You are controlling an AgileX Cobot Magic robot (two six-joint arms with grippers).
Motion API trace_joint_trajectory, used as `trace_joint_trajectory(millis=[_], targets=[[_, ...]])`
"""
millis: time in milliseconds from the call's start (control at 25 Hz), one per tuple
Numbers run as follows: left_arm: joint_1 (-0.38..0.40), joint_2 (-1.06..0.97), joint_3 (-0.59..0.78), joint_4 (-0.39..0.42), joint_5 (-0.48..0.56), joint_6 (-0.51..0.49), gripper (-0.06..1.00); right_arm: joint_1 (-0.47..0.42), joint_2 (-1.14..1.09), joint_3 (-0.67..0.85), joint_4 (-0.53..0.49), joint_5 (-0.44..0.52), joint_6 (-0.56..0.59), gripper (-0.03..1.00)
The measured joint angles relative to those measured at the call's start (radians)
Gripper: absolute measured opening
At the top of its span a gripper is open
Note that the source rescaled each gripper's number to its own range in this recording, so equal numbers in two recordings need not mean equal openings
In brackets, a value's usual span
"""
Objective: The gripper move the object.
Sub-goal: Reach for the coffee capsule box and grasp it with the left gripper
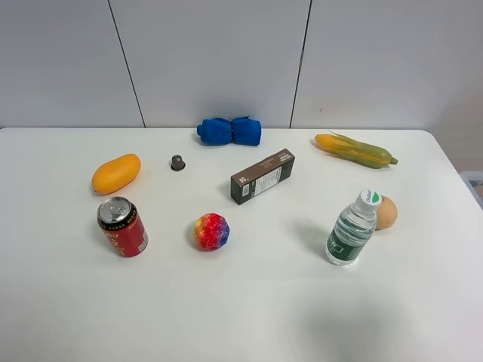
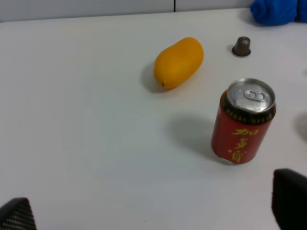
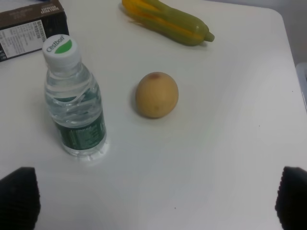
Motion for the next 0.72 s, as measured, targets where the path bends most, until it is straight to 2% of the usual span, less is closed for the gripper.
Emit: trace_joint_trajectory(millis=[160,320,720], targets=[[0.000,0.009,-0.022,-0.066,-0.006,0.000,1.00,0.000,0.000,0.000,0.000,0.000,0.000,1.00],[0.000,0.137,-0.105,-0.125,-0.027,0.026,1.00,0.000,0.000,0.000,0.000,0.000,0.000,1.00],[0.000,0.733,-0.401,-0.178,-0.054,0.275,1.00,0.000,0.000,0.000,0.000,0.000,0.000,1.00]])
